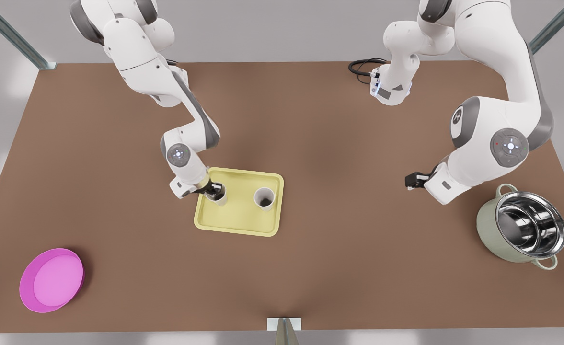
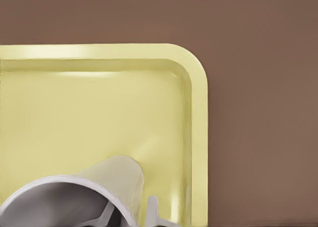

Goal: Use the left arm to pick up the white IKEA cup from the tray and place it on the middle-left position; use the right arm to pick up the white IKEA cup from the tray and place it on the middle-right position

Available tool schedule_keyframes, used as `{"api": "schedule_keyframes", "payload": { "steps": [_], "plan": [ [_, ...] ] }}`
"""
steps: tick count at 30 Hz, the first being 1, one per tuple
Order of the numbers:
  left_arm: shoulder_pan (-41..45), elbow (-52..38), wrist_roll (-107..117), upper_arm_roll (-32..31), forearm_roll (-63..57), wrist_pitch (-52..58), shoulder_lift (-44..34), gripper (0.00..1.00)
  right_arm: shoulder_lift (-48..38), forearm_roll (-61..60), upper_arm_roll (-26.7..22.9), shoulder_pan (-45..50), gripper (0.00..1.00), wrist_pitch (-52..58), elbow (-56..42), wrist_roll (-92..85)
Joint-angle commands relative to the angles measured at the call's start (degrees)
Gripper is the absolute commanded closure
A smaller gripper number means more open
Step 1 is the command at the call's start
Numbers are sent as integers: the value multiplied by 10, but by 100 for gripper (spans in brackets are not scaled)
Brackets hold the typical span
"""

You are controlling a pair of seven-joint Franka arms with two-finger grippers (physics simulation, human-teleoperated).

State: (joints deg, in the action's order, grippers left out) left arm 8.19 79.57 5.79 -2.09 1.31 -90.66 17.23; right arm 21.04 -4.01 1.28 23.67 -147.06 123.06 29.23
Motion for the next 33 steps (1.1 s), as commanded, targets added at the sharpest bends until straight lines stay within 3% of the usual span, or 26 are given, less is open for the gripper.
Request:
{"api": "schedule_keyframes", "payload": {
  "steps": [1, 5, 8, 10, 14, 18, 28, 29, 30, 31, 32, 33],
  "plan": [
    [0, 0, 15, 0, -2, 0, -1, 0, -1, -33, 0, 0, 66, -3, -2, 42],
    [0, 0, 15, 0, -1, 0, -1, 0, -9, -34, 0, 0, 87, -2, -3, 35],
    [0, 1, 15, 0, -1, 1, -1, 0, -38, -34, -4, -21, 92, 6, -2, 27],
    [0, 1, 15, 0, -1, 1, -1, 0, -65, -34, -4, -64, 92, 26, -3, -47],
    [50, 0, 68, 0, -11, -12, 10, 0, -66, -34, -4, -229, 92, 49, -12, -374],
    [50, 1, 67, 0, -15, -13, 11, 0, -1, -27, -7, -332, 92, 49, -88, -617],
    [46, 1, 69, 2, -16, -10, 11, 0, 82, -15, -21, -337, 88, 49, -150, -655],
    [46, 1, 67, 2, -16, -11, 11, 0, 86, -17, -21, -337, 84, 49, -153, -655],
    [46, 1, 68, 2, -17, -11, 11, 0, 86, -17, -21, -337, 70, 49, -153, -653],
    [46, 1, 68, 2, -17, -11, 11, 0, 91, -18, -21, -337, 11, 49, -157, -648],
    [46, 1, 68, 2, -17, -11, 11, 0, 94, -18, -21, -338, 1, 49, -164, -649],
    [46, 1, 68, 2, -16, -11, 11, 0, 94, -18, -21, -338, 0, 49, -164, -650]
  ]
}}
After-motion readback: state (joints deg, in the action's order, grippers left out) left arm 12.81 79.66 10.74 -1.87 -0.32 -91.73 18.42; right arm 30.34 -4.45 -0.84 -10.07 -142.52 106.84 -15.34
